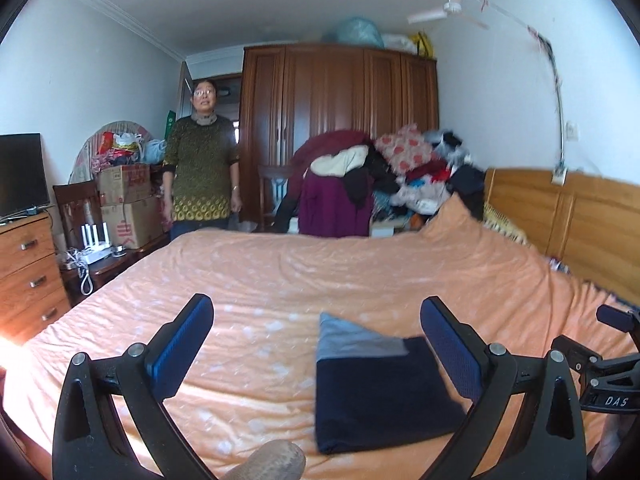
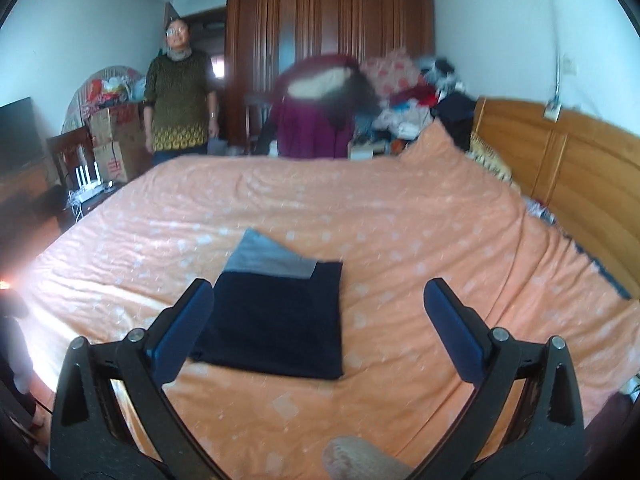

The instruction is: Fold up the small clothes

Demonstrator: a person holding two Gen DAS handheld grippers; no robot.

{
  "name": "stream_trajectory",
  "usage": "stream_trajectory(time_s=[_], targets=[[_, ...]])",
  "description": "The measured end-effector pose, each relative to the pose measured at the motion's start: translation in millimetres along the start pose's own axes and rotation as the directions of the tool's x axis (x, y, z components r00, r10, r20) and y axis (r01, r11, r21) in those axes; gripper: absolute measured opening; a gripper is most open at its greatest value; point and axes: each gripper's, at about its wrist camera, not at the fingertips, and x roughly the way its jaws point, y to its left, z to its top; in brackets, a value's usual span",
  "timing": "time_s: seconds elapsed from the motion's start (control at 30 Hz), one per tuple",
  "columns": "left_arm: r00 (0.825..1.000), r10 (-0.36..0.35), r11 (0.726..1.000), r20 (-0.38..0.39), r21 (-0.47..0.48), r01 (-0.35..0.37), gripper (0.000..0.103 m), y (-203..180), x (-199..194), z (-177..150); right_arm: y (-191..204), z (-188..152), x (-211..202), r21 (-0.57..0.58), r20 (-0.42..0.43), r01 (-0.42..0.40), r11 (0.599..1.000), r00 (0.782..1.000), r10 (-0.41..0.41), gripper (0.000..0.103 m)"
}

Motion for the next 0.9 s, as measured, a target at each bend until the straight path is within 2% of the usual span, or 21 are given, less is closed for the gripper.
stream_trajectory(time_s=[0.07,0.2,0.37,0.57,0.9], targets=[[0.998,0.052,0.998,-0.040,0.042,-0.051,0.103,-4,9,-6,1,-1,9,0.007,-0.042,0.003,1.000,0.999,-0.003,0.103],[0.989,0.059,0.997,-0.133,0.056,-0.052,0.103,-7,25,-18,1,-6,24,0.033,-0.115,0.011,0.999,0.993,-0.007,0.103],[0.979,0.056,0.998,-0.194,0.044,-0.048,0.103,-2,40,-28,2,-11,31,0.036,-0.160,0.021,0.999,0.987,-0.015,0.103],[0.975,0.050,0.998,-0.215,0.039,-0.043,0.103,2,49,-33,4,-7,34,0.034,-0.170,0.020,0.999,0.985,-0.014,0.103],[0.977,0.043,0.998,-0.209,0.049,-0.033,0.103,2,49,-31,6,-2,36,0.027,-0.167,0.014,1.000,0.986,-0.009,0.103]])
